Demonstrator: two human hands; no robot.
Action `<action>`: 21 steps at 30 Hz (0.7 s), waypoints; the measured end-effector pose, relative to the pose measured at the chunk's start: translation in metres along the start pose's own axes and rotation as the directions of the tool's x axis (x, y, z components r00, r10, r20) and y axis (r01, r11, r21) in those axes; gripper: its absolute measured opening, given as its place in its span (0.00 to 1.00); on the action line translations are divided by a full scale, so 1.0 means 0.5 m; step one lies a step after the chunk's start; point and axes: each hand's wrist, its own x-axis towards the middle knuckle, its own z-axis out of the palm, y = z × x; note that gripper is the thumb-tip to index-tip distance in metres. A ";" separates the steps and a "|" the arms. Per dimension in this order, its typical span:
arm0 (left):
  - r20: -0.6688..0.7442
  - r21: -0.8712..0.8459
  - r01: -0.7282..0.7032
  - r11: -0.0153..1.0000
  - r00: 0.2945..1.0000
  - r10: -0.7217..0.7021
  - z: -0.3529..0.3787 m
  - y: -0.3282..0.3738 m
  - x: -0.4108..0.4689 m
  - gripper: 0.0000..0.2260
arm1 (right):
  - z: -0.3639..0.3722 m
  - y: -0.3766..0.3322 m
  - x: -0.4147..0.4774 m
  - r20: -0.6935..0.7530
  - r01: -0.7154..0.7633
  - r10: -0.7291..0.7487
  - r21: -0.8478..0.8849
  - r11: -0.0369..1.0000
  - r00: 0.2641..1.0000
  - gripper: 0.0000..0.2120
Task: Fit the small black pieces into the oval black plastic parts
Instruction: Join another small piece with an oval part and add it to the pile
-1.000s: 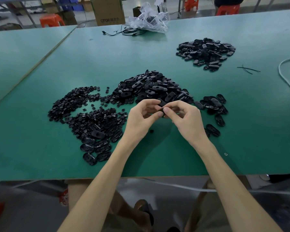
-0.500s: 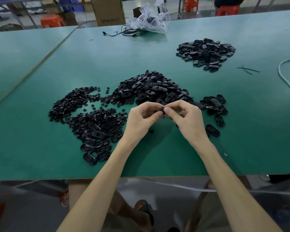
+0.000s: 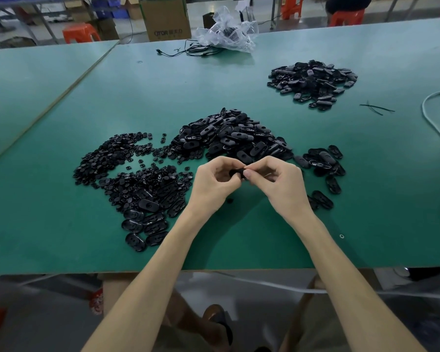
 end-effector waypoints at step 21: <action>-0.026 -0.088 0.011 0.996 1.000 -0.013 -0.005 -0.001 0.001 0.06 | 0.001 -0.014 -0.004 -0.018 0.104 -0.106 -0.080 0.991 0.994 0.12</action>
